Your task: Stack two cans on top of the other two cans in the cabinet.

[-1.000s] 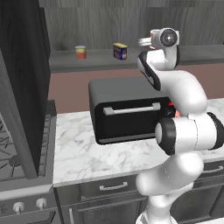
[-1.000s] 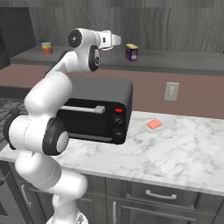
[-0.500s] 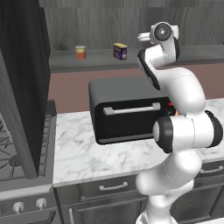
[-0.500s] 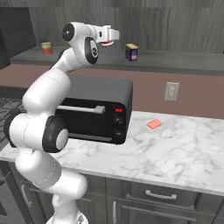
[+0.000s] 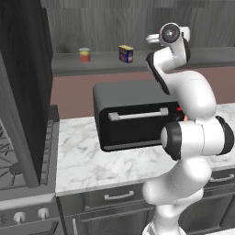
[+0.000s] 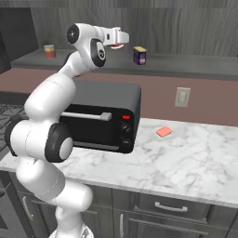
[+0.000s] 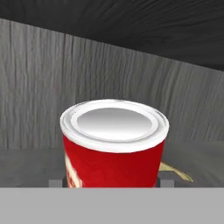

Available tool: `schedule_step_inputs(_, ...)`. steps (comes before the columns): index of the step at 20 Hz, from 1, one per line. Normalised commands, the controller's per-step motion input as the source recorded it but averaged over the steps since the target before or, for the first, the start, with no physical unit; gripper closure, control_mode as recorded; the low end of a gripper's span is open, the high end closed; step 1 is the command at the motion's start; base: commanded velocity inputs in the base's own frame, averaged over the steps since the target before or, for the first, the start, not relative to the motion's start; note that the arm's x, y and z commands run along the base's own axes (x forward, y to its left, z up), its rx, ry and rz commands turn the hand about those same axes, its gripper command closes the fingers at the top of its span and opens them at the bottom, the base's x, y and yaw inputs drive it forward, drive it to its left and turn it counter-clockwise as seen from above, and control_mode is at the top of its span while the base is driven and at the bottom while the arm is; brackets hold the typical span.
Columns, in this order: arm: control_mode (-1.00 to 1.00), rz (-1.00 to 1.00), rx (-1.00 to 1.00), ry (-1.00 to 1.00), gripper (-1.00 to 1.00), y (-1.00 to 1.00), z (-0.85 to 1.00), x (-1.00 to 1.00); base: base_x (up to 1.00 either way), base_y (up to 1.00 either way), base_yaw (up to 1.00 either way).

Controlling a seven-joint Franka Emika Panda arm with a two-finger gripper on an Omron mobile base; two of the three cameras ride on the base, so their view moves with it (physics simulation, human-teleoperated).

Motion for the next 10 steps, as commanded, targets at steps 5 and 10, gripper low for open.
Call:
schedule_step_inputs(5,-1.0,0.0,0.0,0.0,1.0,-0.2,0.02,0.0,0.0,0.0,0.0)
schedule_step_inputs(10,-1.0,0.0,0.01,0.0,1.0,-0.23,0.02,0.0,0.0,0.0,0.0)
